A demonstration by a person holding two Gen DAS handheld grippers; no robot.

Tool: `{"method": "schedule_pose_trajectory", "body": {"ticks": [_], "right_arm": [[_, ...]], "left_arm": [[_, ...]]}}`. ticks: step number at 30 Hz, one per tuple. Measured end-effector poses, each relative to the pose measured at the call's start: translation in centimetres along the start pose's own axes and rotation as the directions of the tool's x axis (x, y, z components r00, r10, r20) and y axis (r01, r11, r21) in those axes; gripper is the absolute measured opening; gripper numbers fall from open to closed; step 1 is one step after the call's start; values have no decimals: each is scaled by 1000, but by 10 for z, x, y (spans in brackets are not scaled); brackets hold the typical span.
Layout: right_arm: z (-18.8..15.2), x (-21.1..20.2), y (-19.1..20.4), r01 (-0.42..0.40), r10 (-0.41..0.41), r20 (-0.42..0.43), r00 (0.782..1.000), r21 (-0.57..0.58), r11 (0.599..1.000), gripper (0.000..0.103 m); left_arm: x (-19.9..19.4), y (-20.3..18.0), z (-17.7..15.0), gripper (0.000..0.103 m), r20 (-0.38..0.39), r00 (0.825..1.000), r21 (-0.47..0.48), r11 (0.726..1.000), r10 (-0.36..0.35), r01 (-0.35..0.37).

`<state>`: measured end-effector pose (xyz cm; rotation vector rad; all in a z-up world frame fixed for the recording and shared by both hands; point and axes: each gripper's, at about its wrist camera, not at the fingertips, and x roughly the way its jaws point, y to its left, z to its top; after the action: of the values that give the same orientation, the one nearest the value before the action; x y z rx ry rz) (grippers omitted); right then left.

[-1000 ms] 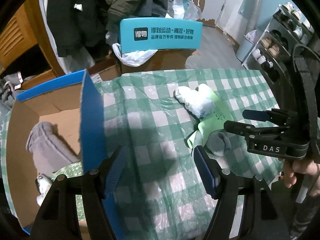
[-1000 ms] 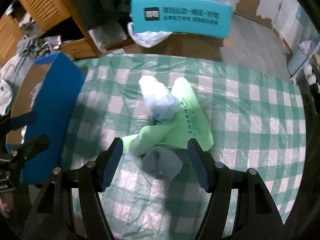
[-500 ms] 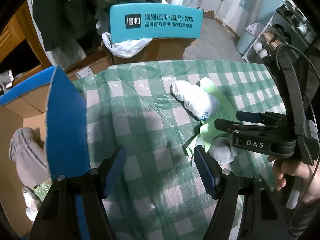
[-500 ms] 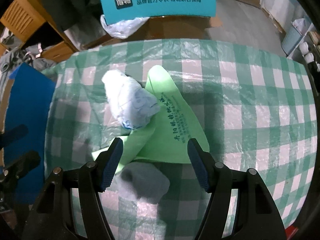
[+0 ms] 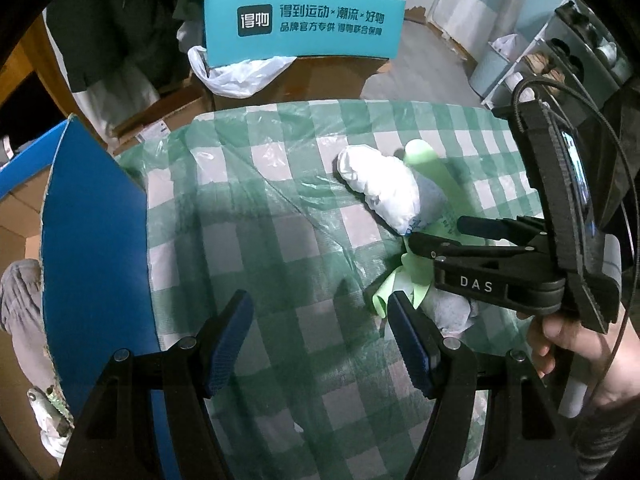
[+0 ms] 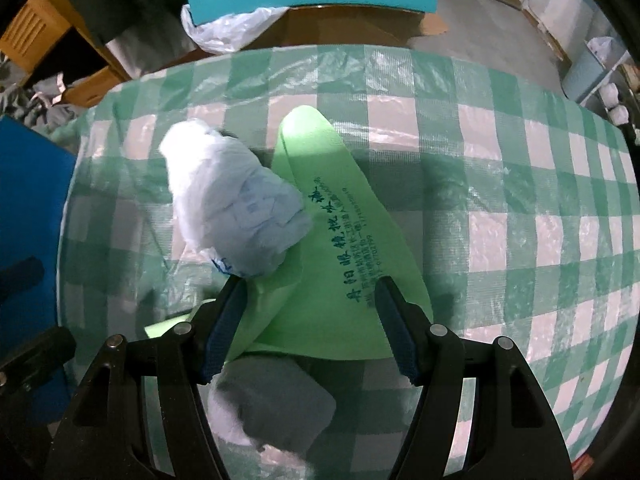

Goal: Organize soft objects
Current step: 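Grasp the light green cloth with the right tool and lift it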

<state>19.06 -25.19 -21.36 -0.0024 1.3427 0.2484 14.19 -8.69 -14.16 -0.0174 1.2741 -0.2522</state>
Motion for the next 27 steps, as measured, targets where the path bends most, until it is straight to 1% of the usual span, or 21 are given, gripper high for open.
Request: {"method": "schedule_pose_trajectory", "body": {"ticks": [3,5,7,8,10,11,12,13,15,19,27], "right_arm": [[0,2,2,19,-19,3,1000,-12,1000,66],[-1,3,4,39,-39,4,999,-25,999,61],[-2,3,4,58,-58,9,998,-40,997,53],[-3,3,4,60,-60,10,998,-42,997,50],[-5,1,1,61,-61,9,998,-44,997,35],[-5,0,0,58,-58,6,998,-41,997,31],[-7,0,-2,52,-52,0,999,-36,998,21],[-9,-1,-3,49,-50,-6,999,-36,998,14],[-12,-2,-6,31,-32,-18,999,-22,999,12],[-25,-1,-17,4,-5,-44,999,-2,1000,10],[-54,-10,-43,7,-4,-77,997,40,999,9]], "left_arm": [[0,0,0,71,-2,1000,-3,1000,-2,2],[0,-1,-1,71,-3,1000,-5,1000,-5,5],[0,-1,-1,71,-6,1000,-4,1000,-7,7],[0,-1,-1,71,-6,1000,-4,1000,-7,7],[-1,-2,-2,71,-7,1000,-3,1000,-7,7],[-1,-3,-2,71,-8,1000,-2,1000,-8,8],[-1,-3,-3,72,-10,1000,0,1000,-8,8],[0,-4,-3,73,-12,1000,2,1000,-8,8],[0,-8,-5,76,-13,1000,12,1000,-7,7],[1,-18,-8,76,-20,1000,41,999,-4,5],[5,-37,-14,76,-35,999,81,997,5,-2]]}}
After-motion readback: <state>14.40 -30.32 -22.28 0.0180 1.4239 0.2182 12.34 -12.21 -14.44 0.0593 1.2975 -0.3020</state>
